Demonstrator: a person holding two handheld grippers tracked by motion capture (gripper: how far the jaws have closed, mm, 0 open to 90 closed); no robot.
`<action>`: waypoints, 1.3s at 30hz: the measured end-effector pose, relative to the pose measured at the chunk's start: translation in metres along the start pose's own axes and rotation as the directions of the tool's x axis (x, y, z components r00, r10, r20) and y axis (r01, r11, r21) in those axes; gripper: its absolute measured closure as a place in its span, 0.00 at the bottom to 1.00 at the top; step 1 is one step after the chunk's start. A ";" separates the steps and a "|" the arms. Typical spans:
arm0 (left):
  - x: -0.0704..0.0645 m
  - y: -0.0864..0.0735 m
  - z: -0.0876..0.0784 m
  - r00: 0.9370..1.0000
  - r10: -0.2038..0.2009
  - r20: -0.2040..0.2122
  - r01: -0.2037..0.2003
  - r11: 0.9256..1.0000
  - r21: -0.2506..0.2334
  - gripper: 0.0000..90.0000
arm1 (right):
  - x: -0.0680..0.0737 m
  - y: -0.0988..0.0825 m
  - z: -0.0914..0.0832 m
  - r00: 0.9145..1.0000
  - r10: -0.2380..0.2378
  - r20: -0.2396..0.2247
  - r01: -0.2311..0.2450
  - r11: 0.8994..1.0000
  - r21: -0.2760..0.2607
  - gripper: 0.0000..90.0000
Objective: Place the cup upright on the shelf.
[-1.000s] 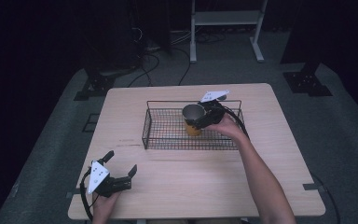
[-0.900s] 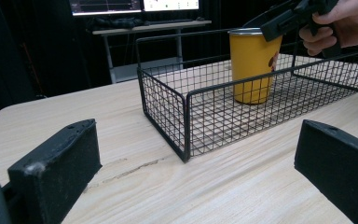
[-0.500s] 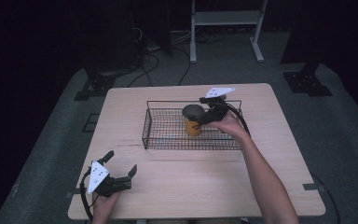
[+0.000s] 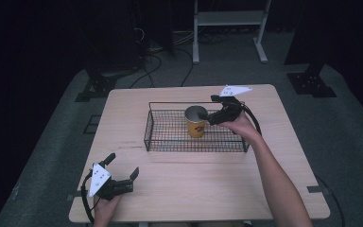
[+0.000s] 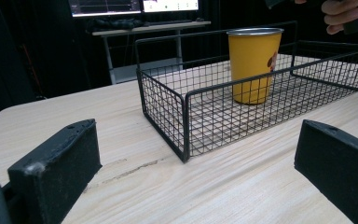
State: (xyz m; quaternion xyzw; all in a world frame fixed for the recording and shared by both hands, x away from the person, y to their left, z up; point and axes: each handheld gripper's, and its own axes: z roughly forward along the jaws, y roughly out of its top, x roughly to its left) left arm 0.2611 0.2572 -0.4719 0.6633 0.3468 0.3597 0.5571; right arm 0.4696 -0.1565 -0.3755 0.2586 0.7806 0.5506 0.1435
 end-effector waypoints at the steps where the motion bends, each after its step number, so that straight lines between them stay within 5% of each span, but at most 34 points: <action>1: 0.000 0.000 0.000 1.000 0.000 0.000 0.000 1.000 0.000 0.00 | 0.000 0.000 -0.002 1.000 0.003 0.002 -0.003 1.000 -0.003 0.00; 15: 0.000 0.000 0.000 1.000 0.001 -0.001 -0.001 1.000 0.001 0.00 | 0.007 0.002 -0.030 1.000 -0.015 -0.010 0.015 1.000 -0.027 0.00; 39: 0.000 0.000 0.000 1.000 0.003 -0.002 -0.003 1.000 0.002 0.00 | 0.023 -0.021 -0.079 1.000 -0.013 0.008 0.014 0.999 -0.049 0.00</action>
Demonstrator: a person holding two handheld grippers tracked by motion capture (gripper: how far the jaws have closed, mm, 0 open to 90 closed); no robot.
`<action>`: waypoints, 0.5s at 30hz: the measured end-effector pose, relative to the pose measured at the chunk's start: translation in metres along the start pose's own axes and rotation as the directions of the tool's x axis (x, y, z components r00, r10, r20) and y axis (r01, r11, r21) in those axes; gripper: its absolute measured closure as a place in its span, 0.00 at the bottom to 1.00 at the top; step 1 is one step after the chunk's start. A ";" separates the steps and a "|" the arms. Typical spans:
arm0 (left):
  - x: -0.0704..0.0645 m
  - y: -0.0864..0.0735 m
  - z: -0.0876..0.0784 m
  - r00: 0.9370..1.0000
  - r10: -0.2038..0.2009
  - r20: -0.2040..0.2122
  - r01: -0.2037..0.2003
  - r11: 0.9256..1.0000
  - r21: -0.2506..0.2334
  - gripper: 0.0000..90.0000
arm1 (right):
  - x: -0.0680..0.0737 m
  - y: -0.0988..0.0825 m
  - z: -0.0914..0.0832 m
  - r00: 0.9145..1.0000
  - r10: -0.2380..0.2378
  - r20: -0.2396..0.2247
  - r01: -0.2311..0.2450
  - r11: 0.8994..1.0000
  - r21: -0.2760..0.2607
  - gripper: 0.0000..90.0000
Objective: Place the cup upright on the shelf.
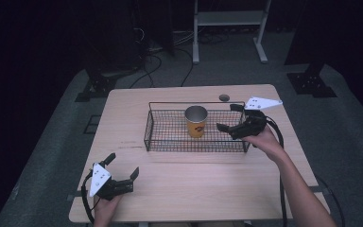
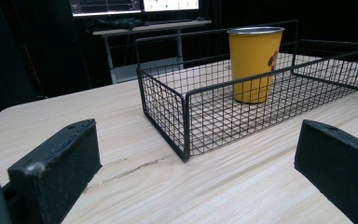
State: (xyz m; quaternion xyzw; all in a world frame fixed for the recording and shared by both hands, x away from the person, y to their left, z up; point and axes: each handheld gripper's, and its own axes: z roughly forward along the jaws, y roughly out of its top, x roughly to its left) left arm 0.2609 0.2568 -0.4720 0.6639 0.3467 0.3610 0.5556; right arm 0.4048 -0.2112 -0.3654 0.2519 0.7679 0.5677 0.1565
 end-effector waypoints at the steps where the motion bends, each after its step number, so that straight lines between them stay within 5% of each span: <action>1: 0.000 0.000 0.000 1.000 0.000 0.000 0.000 1.000 0.000 0.00 | 0.001 -0.001 -0.002 1.000 -0.004 0.001 0.004 1.000 0.002 0.00; 15: 0.000 0.000 0.000 1.000 0.000 0.000 0.000 1.000 0.001 0.00 | 0.014 -0.017 -0.020 1.000 0.002 0.002 -0.002 1.000 0.020 0.00</action>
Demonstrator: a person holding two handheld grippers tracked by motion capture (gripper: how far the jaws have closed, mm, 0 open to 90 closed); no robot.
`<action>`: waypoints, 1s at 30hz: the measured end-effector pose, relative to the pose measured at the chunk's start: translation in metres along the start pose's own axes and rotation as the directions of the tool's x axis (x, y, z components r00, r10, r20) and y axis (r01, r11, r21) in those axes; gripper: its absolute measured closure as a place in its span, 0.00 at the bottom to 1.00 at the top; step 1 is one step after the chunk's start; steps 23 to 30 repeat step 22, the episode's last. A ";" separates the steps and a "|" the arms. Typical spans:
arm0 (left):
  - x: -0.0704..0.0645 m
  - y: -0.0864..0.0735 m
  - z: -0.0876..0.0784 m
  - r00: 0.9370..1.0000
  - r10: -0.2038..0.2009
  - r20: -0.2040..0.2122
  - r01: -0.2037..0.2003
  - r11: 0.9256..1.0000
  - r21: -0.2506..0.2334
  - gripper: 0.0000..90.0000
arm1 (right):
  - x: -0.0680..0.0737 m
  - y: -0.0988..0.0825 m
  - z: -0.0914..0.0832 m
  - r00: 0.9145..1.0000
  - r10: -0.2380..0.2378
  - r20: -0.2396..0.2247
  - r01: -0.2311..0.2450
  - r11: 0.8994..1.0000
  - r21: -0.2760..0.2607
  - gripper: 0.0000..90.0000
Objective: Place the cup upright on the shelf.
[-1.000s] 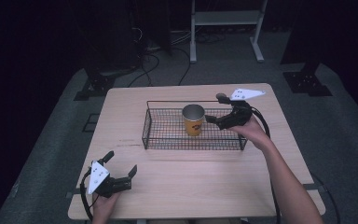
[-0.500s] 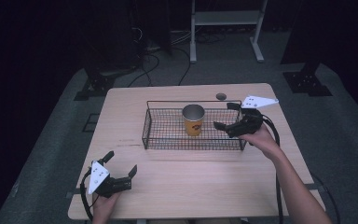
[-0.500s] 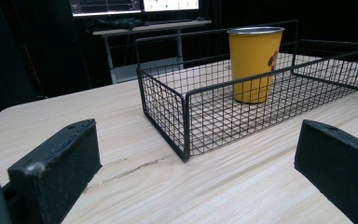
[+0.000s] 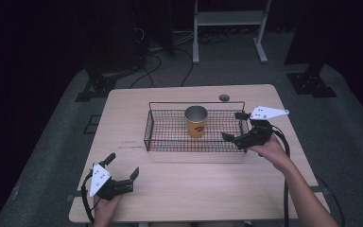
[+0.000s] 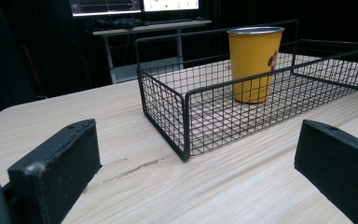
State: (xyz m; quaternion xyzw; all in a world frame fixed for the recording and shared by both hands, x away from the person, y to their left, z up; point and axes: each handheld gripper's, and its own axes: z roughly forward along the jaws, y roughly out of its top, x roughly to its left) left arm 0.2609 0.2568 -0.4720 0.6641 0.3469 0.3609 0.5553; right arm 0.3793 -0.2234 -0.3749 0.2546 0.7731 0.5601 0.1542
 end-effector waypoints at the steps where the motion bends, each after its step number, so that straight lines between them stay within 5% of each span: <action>1: 0.000 0.000 0.000 1.000 0.001 0.000 -0.001 1.000 0.000 0.00 | 0.001 -0.002 -0.002 1.000 0.002 0.002 -0.002 1.000 -0.003 0.00; 21: 0.000 0.000 0.000 1.000 -0.002 -0.006 0.002 1.000 0.002 0.00 | 0.022 -0.039 -0.030 1.000 0.020 0.008 -0.020 1.000 -0.001 0.00; 30: 0.000 0.000 0.000 1.000 -0.002 -0.006 0.002 1.000 0.002 0.00 | 0.022 -0.039 -0.030 1.000 0.020 0.008 -0.020 1.000 -0.001 0.00</action>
